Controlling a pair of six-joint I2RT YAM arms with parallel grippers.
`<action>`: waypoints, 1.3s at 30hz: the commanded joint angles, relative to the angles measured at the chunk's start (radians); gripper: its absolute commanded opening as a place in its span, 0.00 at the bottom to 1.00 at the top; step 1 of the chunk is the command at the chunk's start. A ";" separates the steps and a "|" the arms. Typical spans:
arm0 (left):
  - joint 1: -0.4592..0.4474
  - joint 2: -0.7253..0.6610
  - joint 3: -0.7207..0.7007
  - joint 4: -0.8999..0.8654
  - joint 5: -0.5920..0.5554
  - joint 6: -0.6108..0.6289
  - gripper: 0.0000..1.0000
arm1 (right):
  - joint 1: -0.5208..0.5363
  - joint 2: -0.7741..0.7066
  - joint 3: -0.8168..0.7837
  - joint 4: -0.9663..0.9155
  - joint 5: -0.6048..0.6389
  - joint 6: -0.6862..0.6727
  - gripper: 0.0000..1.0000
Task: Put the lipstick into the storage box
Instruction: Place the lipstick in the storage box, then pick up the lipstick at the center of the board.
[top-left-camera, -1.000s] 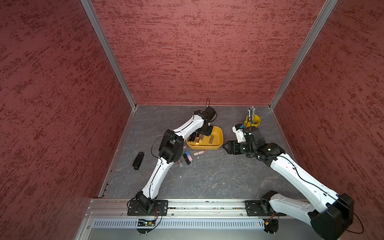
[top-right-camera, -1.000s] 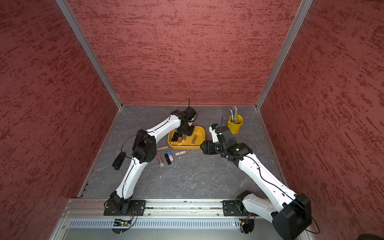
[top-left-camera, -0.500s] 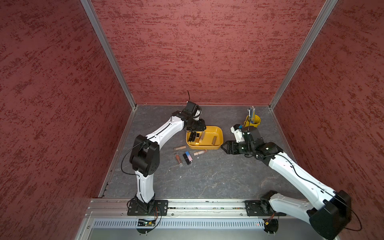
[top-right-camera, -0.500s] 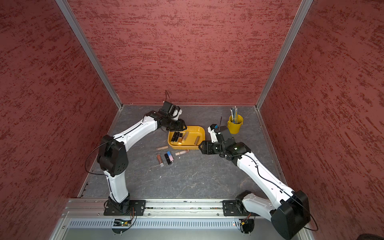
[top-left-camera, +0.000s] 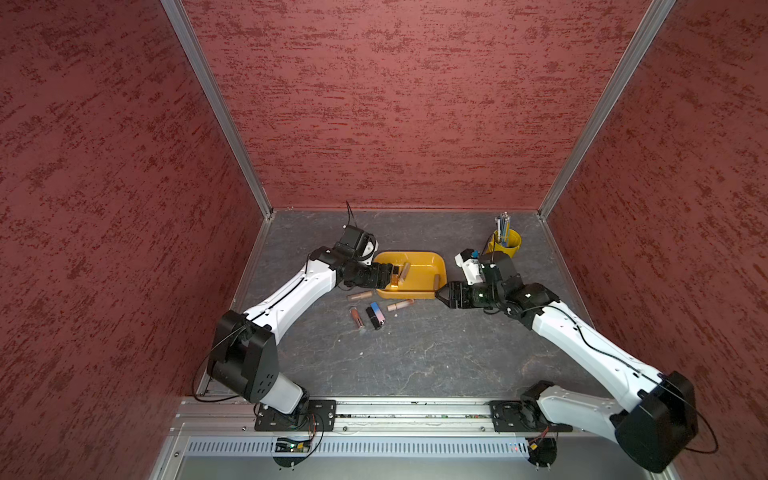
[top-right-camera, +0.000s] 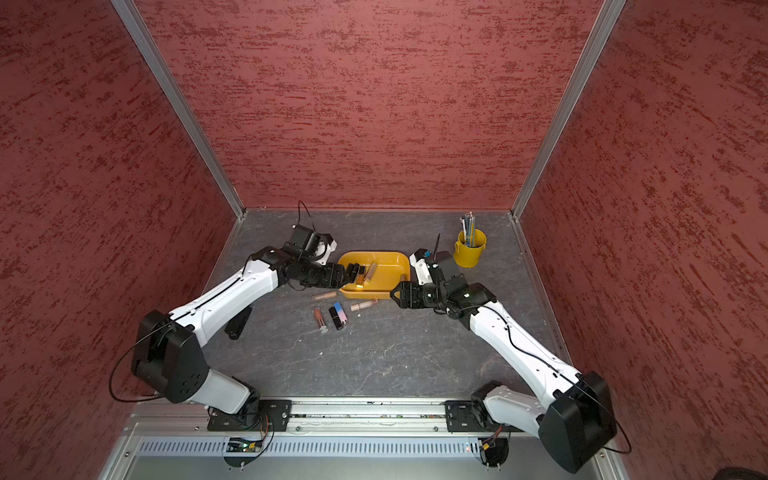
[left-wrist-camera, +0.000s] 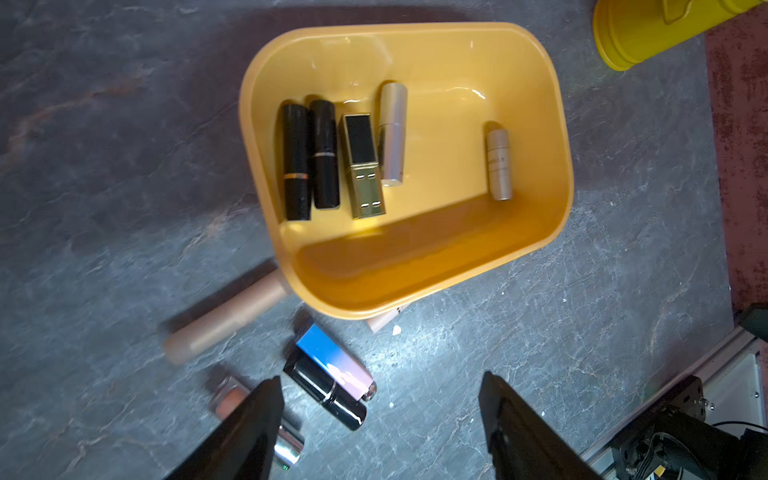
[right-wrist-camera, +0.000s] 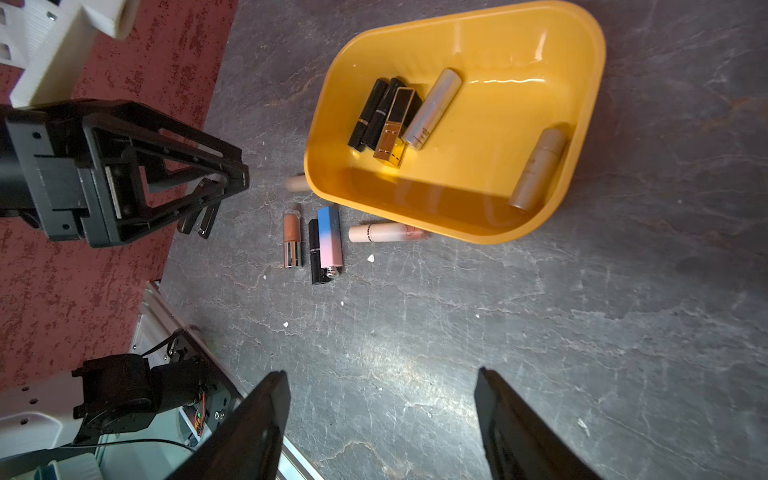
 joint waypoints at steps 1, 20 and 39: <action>0.016 -0.034 -0.021 -0.057 -0.004 0.163 0.84 | 0.008 0.007 -0.008 0.037 -0.029 -0.004 0.75; 0.204 0.000 -0.073 -0.102 0.017 0.802 0.97 | 0.013 0.040 0.016 0.029 -0.048 -0.032 0.75; 0.221 0.301 0.071 -0.064 0.000 0.872 0.81 | 0.021 0.107 0.065 0.020 -0.043 -0.036 0.75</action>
